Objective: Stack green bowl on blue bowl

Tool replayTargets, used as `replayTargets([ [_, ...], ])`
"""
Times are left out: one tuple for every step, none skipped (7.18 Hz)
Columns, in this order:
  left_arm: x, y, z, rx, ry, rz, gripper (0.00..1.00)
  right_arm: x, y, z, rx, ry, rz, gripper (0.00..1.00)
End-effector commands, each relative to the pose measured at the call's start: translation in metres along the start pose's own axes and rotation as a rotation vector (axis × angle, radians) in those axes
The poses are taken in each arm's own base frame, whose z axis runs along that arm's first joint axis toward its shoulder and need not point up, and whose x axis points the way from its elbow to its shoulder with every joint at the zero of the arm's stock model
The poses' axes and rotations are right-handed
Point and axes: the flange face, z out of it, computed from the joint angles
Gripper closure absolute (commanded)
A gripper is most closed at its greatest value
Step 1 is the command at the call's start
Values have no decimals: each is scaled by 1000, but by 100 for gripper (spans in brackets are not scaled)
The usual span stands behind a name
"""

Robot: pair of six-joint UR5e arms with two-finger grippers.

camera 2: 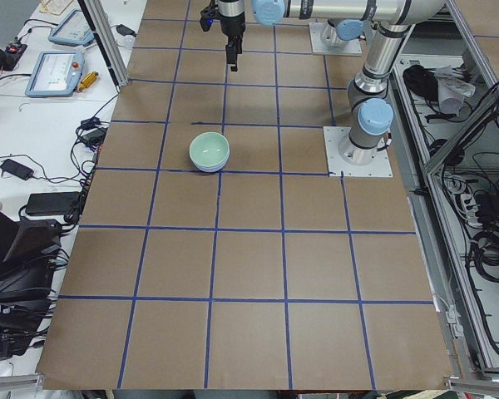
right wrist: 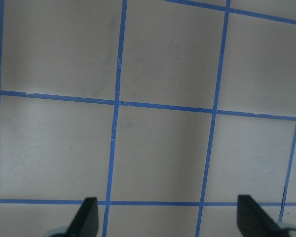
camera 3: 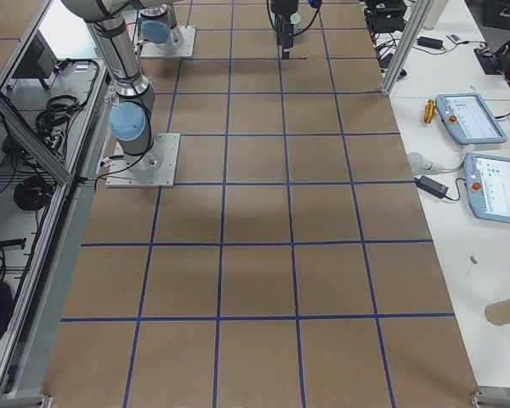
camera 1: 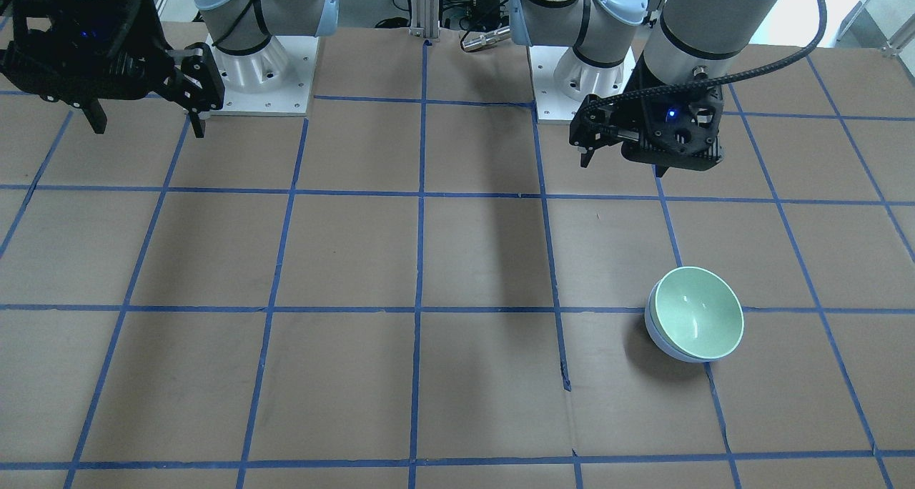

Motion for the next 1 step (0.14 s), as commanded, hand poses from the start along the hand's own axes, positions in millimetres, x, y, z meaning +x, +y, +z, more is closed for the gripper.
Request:
replayTargets([
  [1, 1, 0, -1, 0, -2, 0, 0, 0, 0, 0, 0, 0, 0],
])
